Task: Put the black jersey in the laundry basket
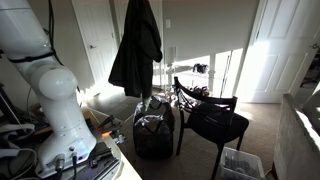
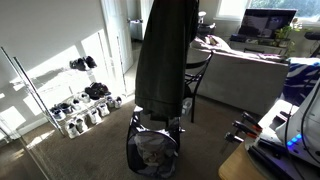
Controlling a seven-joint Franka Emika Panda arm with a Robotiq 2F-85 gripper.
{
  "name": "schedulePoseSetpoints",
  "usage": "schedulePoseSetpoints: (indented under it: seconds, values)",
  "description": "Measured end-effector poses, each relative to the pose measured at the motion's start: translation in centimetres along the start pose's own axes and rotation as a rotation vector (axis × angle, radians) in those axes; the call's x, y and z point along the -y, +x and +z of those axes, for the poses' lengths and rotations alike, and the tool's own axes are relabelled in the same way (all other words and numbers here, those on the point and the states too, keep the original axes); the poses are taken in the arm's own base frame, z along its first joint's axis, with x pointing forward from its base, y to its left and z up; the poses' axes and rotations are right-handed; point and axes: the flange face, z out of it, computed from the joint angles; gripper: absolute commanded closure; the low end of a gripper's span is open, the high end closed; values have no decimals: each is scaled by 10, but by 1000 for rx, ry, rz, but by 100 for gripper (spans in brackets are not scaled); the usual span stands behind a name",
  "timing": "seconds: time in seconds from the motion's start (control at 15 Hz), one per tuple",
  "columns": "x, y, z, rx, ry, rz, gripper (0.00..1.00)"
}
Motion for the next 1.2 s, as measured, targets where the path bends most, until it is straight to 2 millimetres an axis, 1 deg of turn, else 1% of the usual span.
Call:
schedulePoseSetpoints:
  seconds: [0.2,0.6,0.8,0.93,1.0,1.2]
  values:
    - [-5,4,3,20,-3,-6,96]
    - [-12,30,30,53,10,-13,96]
    - [-16,41,39,56,21,-10,96]
    - [-10,45,42,57,36,-32,96]
    - [-5,46,44,57,44,-49,96]
    - [20,51,49,57,78,-97,96]
